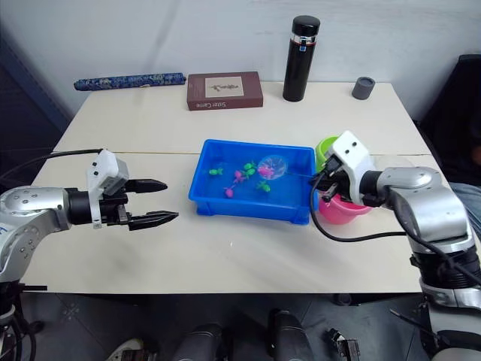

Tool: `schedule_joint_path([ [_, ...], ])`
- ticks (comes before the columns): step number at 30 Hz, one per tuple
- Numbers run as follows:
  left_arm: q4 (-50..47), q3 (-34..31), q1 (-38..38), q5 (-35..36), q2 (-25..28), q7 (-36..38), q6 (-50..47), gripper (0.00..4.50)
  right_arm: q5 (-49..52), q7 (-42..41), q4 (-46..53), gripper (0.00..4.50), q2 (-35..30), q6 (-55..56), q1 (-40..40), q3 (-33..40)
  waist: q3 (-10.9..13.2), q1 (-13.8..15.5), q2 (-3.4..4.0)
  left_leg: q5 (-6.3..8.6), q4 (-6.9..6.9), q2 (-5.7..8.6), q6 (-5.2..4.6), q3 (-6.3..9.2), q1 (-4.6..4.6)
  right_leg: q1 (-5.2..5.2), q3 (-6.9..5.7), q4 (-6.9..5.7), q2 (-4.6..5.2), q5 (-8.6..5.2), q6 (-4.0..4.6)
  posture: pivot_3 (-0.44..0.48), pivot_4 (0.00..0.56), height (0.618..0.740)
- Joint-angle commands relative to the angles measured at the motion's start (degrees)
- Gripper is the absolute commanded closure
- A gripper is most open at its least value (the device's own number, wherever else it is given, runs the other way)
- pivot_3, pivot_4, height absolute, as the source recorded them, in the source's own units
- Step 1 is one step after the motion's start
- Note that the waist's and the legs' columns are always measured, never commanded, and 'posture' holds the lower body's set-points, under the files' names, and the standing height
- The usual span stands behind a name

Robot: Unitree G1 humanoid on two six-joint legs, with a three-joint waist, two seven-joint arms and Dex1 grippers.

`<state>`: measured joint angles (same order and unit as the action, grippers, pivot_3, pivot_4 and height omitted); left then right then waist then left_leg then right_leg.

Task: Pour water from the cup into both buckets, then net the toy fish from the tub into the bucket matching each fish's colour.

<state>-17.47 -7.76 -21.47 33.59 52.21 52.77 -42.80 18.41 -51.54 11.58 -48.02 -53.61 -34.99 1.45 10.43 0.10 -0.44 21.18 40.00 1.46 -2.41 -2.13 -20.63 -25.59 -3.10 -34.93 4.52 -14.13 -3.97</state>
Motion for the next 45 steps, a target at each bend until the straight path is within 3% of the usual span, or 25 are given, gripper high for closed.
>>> schedule_joint_path([
  [1,-0.48,0.01,-2.58,1.01,-0.80,2.18,2.50,0.07,2.12,-1.88,1.26,4.50,-4.14,2.25,0.88,6.08,0.00,0.14,0.00,0.00,0.00,0.01,-0.01,0.00,0.00,0.00,0.00,0.00,0.01,0.00,0.00,0.000,0.150,0.740],
  [8,4.57,2.81,-8.43,-0.22,-3.78,6.12,6.12,0.07,4.37,-4.74,4.09,4.50,-12.95,4.29,12.38,21.89,0.00,0.47,0.00,0.01,-0.01,0.00,-0.01,-0.01,0.00,0.03,-0.02,0.02,-0.02,0.01,-0.01,0.000,0.150,0.740],
  [13,8.79,4.74,-11.67,-1.62,-4.75,8.30,8.08,0.07,5.05,-4.78,6.76,4.50,-14.53,4.35,19.84,28.93,-0.01,0.21,0.01,0.00,0.01,-0.01,-0.01,-0.10,0.11,0.08,0.07,-0.06,-0.05,0.01,-0.02,0.000,0.150,0.740],
  [17,15.59,8.56,-17.19,-4.45,-6.99,11.38,11.06,0.07,1.02,-3.94,13.12,4.50,-13.45,5.87,32.29,38.27,-0.03,1.26,0.05,-0.01,0.00,-0.02,0.01,-0.10,0.12,0.10,0.04,-0.08,-0.10,0.01,-0.02,0.000,0.150,0.740],
  [33,27.66,12.77,-23.89,-10.46,-12.48,17.40,17.28,0.07,-20.34,9.74,21.18,4.50,-7.35,30.32,49.54,35.66,-0.03,1.31,0.04,-0.02,0.06,0.04,-0.01,-0.18,0.15,0.14,0.09,-0.10,-0.15,0.03,-0.07,0.000,0.150,0.740],
  [45,29.99,12.95,-25.27,-12.19,-13.56,19.38,18.51,0.07,-37.84,17.81,19.26,4.50,-4.56,51.46,57.73,34.24,-0.04,1.27,0.04,-0.04,0.08,0.04,0.00,-0.22,0.19,0.15,0.12,-0.14,-0.18,0.03,-0.07,0.000,0.150,0.740],
])
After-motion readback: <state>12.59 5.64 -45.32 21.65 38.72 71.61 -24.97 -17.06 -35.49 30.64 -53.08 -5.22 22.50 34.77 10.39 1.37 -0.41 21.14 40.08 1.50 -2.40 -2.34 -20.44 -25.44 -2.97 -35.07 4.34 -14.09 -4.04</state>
